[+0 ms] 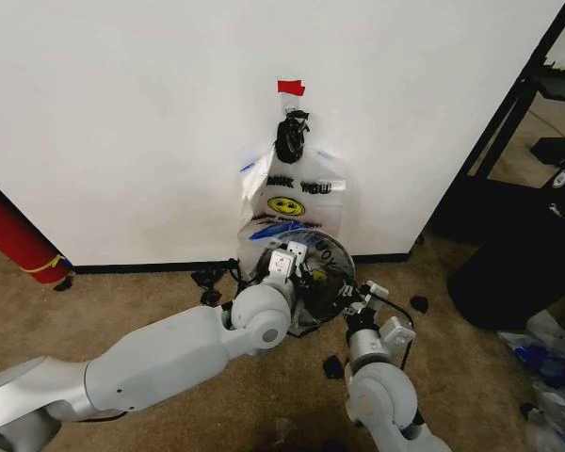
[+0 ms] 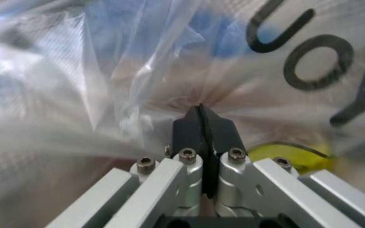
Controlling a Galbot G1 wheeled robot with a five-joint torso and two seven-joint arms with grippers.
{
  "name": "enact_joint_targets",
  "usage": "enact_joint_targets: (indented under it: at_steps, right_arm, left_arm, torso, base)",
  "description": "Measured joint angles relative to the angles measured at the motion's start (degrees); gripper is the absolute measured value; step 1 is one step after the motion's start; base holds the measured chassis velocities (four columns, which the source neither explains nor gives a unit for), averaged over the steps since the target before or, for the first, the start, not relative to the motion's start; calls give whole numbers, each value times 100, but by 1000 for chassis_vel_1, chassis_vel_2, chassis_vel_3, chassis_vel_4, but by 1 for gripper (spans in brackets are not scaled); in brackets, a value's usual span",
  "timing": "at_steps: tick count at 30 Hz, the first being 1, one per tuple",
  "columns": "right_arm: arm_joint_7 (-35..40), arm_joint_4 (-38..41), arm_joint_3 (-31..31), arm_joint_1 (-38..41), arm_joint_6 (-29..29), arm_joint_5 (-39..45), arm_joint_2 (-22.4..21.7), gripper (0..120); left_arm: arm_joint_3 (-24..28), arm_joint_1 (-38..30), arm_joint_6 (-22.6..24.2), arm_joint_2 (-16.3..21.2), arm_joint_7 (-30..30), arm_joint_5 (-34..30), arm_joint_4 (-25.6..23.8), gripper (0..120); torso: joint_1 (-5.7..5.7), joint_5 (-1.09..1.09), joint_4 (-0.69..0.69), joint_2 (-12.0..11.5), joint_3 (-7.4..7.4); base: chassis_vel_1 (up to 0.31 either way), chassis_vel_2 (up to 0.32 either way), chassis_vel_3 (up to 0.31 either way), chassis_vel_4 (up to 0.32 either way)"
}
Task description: Pick up the garbage bag from the wall and place it over the trash bin.
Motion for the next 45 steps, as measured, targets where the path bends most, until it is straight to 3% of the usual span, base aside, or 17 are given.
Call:
enact_joint_targets:
  at_steps: [3, 13, 16, 23, 28, 39, 45]
  right_arm:
    - [-7, 30, -26, -9, 0, -26, 8, 0]
    - [-65, 33, -44, -106, 17, -120, 41, 0]
    - [-67, 9, -45, -104, 18, -127, 44, 0]
    - [-62, -52, -25, -22, 22, -119, -2, 0]
    - [-55, -53, -37, -6, 22, -118, -1, 0]
    - [-102, 70, -56, -176, 55, -249, -67, 0]
    - [-122, 85, -52, -207, 80, -267, -68, 0]
  left_arm:
    - [32, -53, 29, -177, 2, 26, 305, 0]
    - [50, -98, 11, -276, -15, 250, 566, 0]
    - [27, -67, 7, -147, -14, 189, 335, 0]
    - [-42, 15, 69, 528, 62, -310, -787, 0]
    - [-45, 35, 206, 651, 121, -465, -1000, 0]
    - [180, 55, 229, -62, 5, -117, 40, 0]
    - [241, 56, 124, -272, 5, 161, 425, 0]
  torso:
    - [0, 0, 0, 0, 0]
    - [0, 0, -1, 0, 0]
    - [1, 0, -1, 0, 0]
    - [0, 0, 1, 0, 0]
    - [0, 0, 1, 0, 0]
    - [0, 1, 0, 0, 0]
    - [0, 1, -1, 0, 0]
  base:
    - [0, 0, 0, 0]
    - [0, 0, 0, 0]
    - [0, 0, 0, 0]
    - [0, 0, 0, 0]
    - [0, 0, 0, 0]
    - [0, 0, 0, 0]
    - [0, 0, 0, 0]
